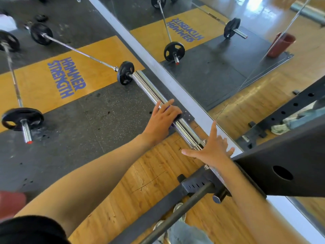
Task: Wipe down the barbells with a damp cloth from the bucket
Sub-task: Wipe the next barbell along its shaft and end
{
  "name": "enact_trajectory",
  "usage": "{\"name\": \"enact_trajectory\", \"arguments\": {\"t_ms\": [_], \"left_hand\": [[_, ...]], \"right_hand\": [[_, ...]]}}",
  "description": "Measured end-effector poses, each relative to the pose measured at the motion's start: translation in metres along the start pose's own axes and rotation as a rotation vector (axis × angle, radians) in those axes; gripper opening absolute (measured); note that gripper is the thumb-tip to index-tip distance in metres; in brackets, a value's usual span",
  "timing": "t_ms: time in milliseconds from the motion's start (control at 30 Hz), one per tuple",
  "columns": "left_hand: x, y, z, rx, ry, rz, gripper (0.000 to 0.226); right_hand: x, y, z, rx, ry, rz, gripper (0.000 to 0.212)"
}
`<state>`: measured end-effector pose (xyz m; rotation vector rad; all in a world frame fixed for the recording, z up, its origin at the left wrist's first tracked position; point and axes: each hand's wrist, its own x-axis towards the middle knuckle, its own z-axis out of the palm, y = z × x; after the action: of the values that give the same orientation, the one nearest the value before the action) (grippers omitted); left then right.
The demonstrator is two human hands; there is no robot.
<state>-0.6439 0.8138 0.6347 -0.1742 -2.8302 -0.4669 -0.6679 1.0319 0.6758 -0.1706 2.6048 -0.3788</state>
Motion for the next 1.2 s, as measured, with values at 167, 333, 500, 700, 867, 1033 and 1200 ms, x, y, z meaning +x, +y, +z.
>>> {"name": "enact_trajectory", "arguments": {"t_ms": [167, 333, 500, 700, 867, 1033, 1200], "left_hand": [[-0.024, 0.046, 0.015, 0.007, -0.106, 0.295, 0.081], [-0.002, -0.004, 0.0, 0.029, -0.01, -0.008, 0.076], [-0.02, 0.047, 0.014, 0.002, -0.046, 0.171, 0.065], [-0.003, 0.001, -0.005, 0.037, -0.097, 0.169, 0.071], [-0.009, 0.009, 0.001, 0.007, -0.055, 0.144, 0.07], [-0.025, 0.031, 0.016, 0.038, -0.057, 0.409, 0.083], [-0.007, -0.014, 0.007, -0.019, 0.036, 0.164, 0.081]], "right_hand": [[-0.007, -0.013, 0.011, -0.074, 0.092, 0.027, 0.136], [-0.026, -0.017, 0.029, -0.152, 0.354, -0.086, 0.139], [-0.019, -0.01, 0.008, -0.1, 0.121, -0.062, 0.147], [-0.005, -0.012, -0.002, -0.121, 0.006, 0.027, 0.154], [-0.03, -0.023, 0.025, -0.234, 0.298, -0.01, 0.143], [-0.02, -0.021, -0.004, -0.124, -0.003, 0.09, 0.15], [-0.008, -0.022, -0.004, -0.12, -0.037, 0.089, 0.142]]}}
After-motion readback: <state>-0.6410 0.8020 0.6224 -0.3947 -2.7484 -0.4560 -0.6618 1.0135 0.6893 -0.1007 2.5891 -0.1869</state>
